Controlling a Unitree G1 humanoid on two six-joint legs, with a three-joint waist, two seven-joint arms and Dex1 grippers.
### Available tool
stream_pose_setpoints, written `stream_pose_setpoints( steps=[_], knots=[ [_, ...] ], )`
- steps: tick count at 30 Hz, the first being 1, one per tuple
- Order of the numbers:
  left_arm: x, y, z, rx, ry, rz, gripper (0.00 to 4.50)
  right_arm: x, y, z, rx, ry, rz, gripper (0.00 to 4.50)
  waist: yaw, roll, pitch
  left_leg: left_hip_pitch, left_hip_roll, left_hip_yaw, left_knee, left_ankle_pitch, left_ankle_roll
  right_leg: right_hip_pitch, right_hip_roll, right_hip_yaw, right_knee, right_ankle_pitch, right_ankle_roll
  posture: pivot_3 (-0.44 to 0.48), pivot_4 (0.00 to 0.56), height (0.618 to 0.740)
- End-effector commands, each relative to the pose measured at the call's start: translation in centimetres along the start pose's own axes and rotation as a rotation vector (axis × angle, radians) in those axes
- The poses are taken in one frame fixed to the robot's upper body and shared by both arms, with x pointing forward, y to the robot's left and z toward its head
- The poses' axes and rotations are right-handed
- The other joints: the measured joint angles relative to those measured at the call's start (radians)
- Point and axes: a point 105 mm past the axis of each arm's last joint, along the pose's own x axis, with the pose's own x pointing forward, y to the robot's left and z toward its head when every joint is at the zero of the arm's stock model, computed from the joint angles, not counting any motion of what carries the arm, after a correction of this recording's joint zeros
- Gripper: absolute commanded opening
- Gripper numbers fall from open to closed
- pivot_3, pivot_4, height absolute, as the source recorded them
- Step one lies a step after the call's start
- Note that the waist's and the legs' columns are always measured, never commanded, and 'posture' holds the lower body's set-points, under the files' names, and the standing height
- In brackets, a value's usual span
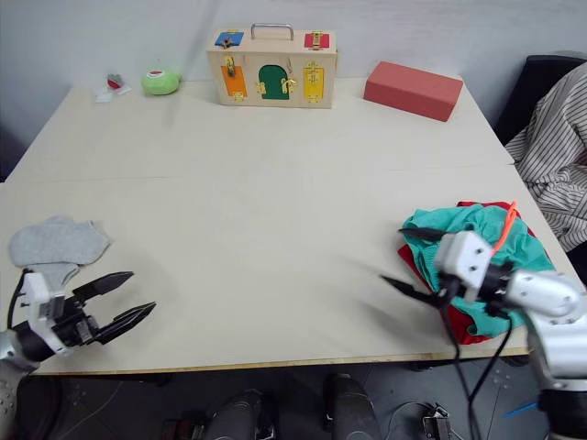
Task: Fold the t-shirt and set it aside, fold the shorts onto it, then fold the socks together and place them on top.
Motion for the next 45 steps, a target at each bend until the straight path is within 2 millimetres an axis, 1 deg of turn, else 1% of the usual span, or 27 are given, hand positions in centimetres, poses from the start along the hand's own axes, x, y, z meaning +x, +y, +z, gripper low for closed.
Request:
stream_pose_setpoints(
  steps=[1, 2, 3, 4, 6, 8, 10, 12, 13, 15, 19, 21, 22, 23, 24, 25, 26, 27, 28, 29, 30, 31, 32, 36, 39, 42, 45],
  knots=[
    [-2.8, 0.3, 0.9, 0.050, -0.009, 0.113, 4.50, 1.5, 0.8, 1.1, 0.040, -0.083, -0.006, 4.46, -0.008, 0.001, 0.001, -0.002, -0.002, -0.004, -0.001, -0.001, 0.002, 0.004, -0.002, -0.003, -0.001, 0.000, 0.000, 0.000, 0.150, 0.740],
    [-4.0, 0.7, 0.7, 0.049, -0.001, 0.176, 4.50, 2.0, 1.3, 1.1, 0.089, -0.109, -0.010, 4.46, -0.014, 0.002, 0.002, -0.001, -0.007, -0.021, -0.004, 0.001, 0.008, 0.016, -0.008, -0.019, -0.006, 0.000, 0.000, 0.000, 0.150, 0.740],
    [-5.9, 1.3, 0.2, 0.060, 0.012, 0.285, 4.50, 2.3, 1.8, 0.9, 0.107, -0.124, -0.018, 4.46, -0.025, 0.003, 0.003, -0.001, -0.010, -0.034, -0.005, 0.003, 0.011, 0.023, -0.013, -0.032, -0.009, 0.000, 0.001, 0.000, 0.150, 0.740],
    [-8.1, 1.9, -0.6, 0.046, 0.028, 0.399, 4.50, 2.3, 2.3, 0.7, 0.100, -0.134, -0.020, 4.46, -0.023, 0.002, 0.002, -0.002, -0.013, -0.047, -0.005, 0.006, 0.012, 0.028, -0.019, -0.045, -0.010, 0.000, 0.001, 0.000, 0.150, 0.740],
    [-11.0, 2.1, -1.8, 0.004, 0.067, 0.535, 4.50, 2.2, 3.2, 0.7, 0.063, -0.156, 0.000, 4.46, -0.009, 0.002, 0.002, -0.002, -0.013, -0.046, -0.002, 0.004, 0.012, 0.028, -0.019, -0.045, -0.011, -0.002, 0.001, 0.000, 0.150, 0.740],
    [-13.0, 1.7, -2.9, -0.063, 0.095, 0.618, 4.50, 1.7, 4.6, 0.8, 0.030, -0.196, 0.049, 4.46, 0.006, 0.002, 0.003, -0.002, -0.013, -0.046, -0.002, 0.003, 0.012, 0.028, -0.020, -0.045, -0.011, -0.003, 0.001, 0.000, 0.150, 0.740],
    [-15.4, 1.4, -4.1, -0.131, 0.120, 0.736, 4.50, 1.0, 6.1, 0.7, 0.038, -0.226, 0.099, 4.46, 0.017, 0.001, 0.002, -0.002, -0.014, -0.046, -0.002, 0.000, 0.009, 0.029, -0.020, -0.045, -0.012, -0.004, 0.001, 0.000, 0.150, 0.740],
    [-17.0, 1.1, -4.7, -0.160, 0.136, 0.812, 4.50, 0.7, 6.8, 0.2, 0.061, -0.219, 0.109, 4.46, 0.029, -0.002, 0.000, -0.001, -0.013, -0.047, -0.001, -0.001, 0.009, 0.030, -0.020, -0.046, -0.014, -0.004, 0.001, 0.000, 0.150, 0.740],
    [-17.5, 1.1, -4.7, -0.167, 0.129, 0.840, 4.50, 0.6, 7.0, 0.1, 0.072, -0.212, 0.107, 4.46, 0.029, -0.003, 0.000, -0.001, -0.013, -0.047, -0.001, -0.001, 0.008, 0.030, -0.020, -0.046, -0.014, -0.005, 0.001, 0.000, 0.150, 0.740],
    [-17.7, 1.2, -4.2, -0.165, 0.101, 0.866, 4.50, 0.7, 7.2, 0.1, 0.089, -0.208, 0.095, 4.46, 0.029, -0.004, -0.001, -0.001, -0.013, -0.047, -0.001, -0.001, 0.008, 0.031, -0.020, -0.046, -0.015, -0.008, 0.002, 0.000, 0.150, 0.740],
    [-16.5, 2.0, -2.6, -0.140, 0.043, 0.844, 4.50, 1.3, 7.0, 0.6, 0.083, -0.218, 0.073, 4.46, 0.028, -0.004, -0.001, -0.001, -0.012, -0.049, -0.002, -0.002, 0.007, 0.031, -0.020, -0.046, -0.015, -0.010, 0.001, 0.000, 0.150, 0.740],
    [-15.3, 2.6, -1.8, -0.113, 0.042, 0.808, 4.50, 1.6, 6.7, 1.1, 0.080, -0.241, 0.064, 4.46, 0.030, -0.003, 0.000, -0.001, -0.012, -0.049, -0.002, -0.002, 0.007, 0.031, -0.020, -0.047, -0.015, -0.010, 0.000, 0.000, 0.150, 0.740],
    [-14.5, 3.0, -1.2, -0.092, 0.039, 0.781, 4.50, 1.8, 6.5, 1.4, 0.082, -0.255, 0.054, 4.46, 0.025, 0.001, 0.002, -0.005, -0.015, -0.056, -0.003, -0.002, 0.007, 0.037, -0.021, -0.052, -0.016, -0.011, 0.001, 0.000, 0.150, 0.740],
    [-14.0, 3.2, -0.8, -0.078, 0.036, 0.765, 4.50, 1.9, 6.3, 1.6, 0.083, -0.264, 0.048, 4.46, 0.021, 0.005, 0.004, -0.004, -0.019, -0.069, -0.004, 0.000, 0.008, 0.049, -0.025, -0.066, -0.019, -0.012, 0.005, 0.000, 0.150, 0.740],
    [-13.2, 3.6, -0.3, -0.069, 0.038, 0.744, 4.50, 2.1, 6.1, 2.0, 0.070, -0.276, 0.040, 4.46, 0.018, 0.008, 0.006, -0.004, -0.023, -0.081, -0.004, 0.000, 0.008, 0.056, -0.030, -0.077, -0.019, -0.014, 0.008, 0.000, 0.150, 0.740],
    [-12.8, 3.9, 0.0, -0.064, 0.040, 0.731, 4.50, 2.1, 5.9, 2.2, 0.060, -0.283, 0.034, 4.46, 0.016, 0.010, 0.007, -0.003, -0.030, -0.095, -0.004, 0.001, 0.010, 0.064, -0.036, -0.088, -0.017, -0.019, 0.015, 0.000, 0.150, 0.740],
    [-12.1, 4.2, 0.4, -0.043, 0.051, 0.707, 4.50, 2.2, 5.7, 2.5, 0.056, -0.291, 0.021, 4.46, 0.014, 0.009, 0.007, -0.003, -0.038, -0.111, -0.004, 0.005, 0.015, 0.071, -0.043, -0.101, -0.014, -0.026, 0.026, 0.000, 0.150, 0.740],
    [-11.7, 4.4, 0.6, -0.029, 0.058, 0.692, 4.50, 2.3, 5.6, 2.7, 0.054, -0.295, 0.012, 4.46, 0.019, 0.009, 0.007, -0.001, -0.045, -0.118, -0.004, 0.007, 0.016, 0.068, -0.048, -0.100, -0.007, -0.033, 0.028, 0.000, 0.150, 0.740],
    [-9.6, 5.2, 1.2, -0.003, 0.089, 0.620, 4.50, 2.3, 5.7, 3.7, 0.054, -0.327, 0.035, 4.46, 0.027, 0.011, 0.008, -0.002, -0.047, -0.120, -0.003, 0.008, 0.016, 0.068, -0.051, -0.100, -0.004, -0.034, 0.026, 0.000, 0.150, 0.740],
    [-8.0, 5.7, 1.7, 0.020, 0.122, 0.565, 4.50, 2.4, 5.8, 4.4, 0.053, -0.347, 0.054, 4.46, 0.046, 0.013, 0.010, -0.003, -0.050, -0.122, -0.004, 0.009, 0.015, 0.068, -0.052, -0.101, -0.004, -0.035, 0.026, 0.000, 0.150, 0.740],
    [-6.8, 6.3, 2.0, 0.047, 0.155, 0.526, 4.50, 2.4, 6.0, 4.9, 0.067, -0.367, 0.077, 4.46, 0.061, 0.013, 0.010, -0.004, -0.050, -0.123, -0.003, 0.012, 0.010, 0.067, -0.050, -0.096, -0.003, -0.036, 0.024, 0.000, 0.150, 0.740],
    [-5.8, 6.9, 2.4, 0.070, 0.182, 0.498, 4.50, 2.4, 6.2, 5.3, 0.074, -0.380, 0.096, 4.46, 0.070, 0.014, 0.011, -0.004, -0.050, -0.122, -0.003, 0.012, 0.010, 0.066, -0.049, -0.094, -0.004, -0.036, 0.023, 0.000, 0.150, 0.740],
    [-5.1, 7.3, 2.5, 0.083, 0.210, 0.471, 4.50, 2.5, 6.2, 5.4, 0.076, -0.383, 0.102, 4.46, 0.079, 0.013, 0.010, -0.004, -0.050, -0.122, -0.003, 0.012, 0.010, 0.067, -0.048, -0.092, -0.003, -0.036, 0.023, 0.000, 0.150, 0.740],
    [-1.9, 9.4, 2.3, 0.080, 0.315, 0.396, 4.50, 2.7, 6.2, 6.1, 0.079, -0.400, 0.117, 4.46, 0.075, 0.014, 0.011, 0.000, -0.048, -0.114, -0.003, 0.006, 0.016, 0.067, -0.045, -0.081, -0.005, -0.034, 0.023, 0.000, 0.150, 0.740],
    [-0.6, 10.8, 1.6, 0.070, 0.423, 0.382, 4.50, 2.8, 6.3, 6.3, 0.072, -0.397, 0.122, 4.46, 0.064, 0.012, 0.012, 0.001, -0.047, -0.110, -0.003, 0.004, 0.016, 0.065, -0.044, -0.077, -0.005, -0.034, 0.024, 0.000, 0.150, 0.740],
    [0.8, 11.5, 1.1, 0.064, 0.478, 0.350, 4.50, 2.7, 6.1, 6.1, 0.073, -0.383, 0.107, 4.46, 0.052, 0.012, 0.012, 0.001, -0.047, -0.108, -0.004, 0.005, 0.010, 0.063, -0.043, -0.076, -0.005, -0.034, 0.024, 0.000, 0.150, 0.740],
    [1.8, 11.9, 0.4, 0.060, 0.520, 0.326, 4.50, 2.5, 6.1, 5.9, 0.079, -0.369, 0.097, 4.46, 0.050, 0.011, 0.012, 0.000, -0.047, -0.104, -0.006, 0.006, 0.009, 0.062, -0.041, -0.076, -0.004, -0.034, 0.024, 0.000, 0.150, 0.740]
  ],
)
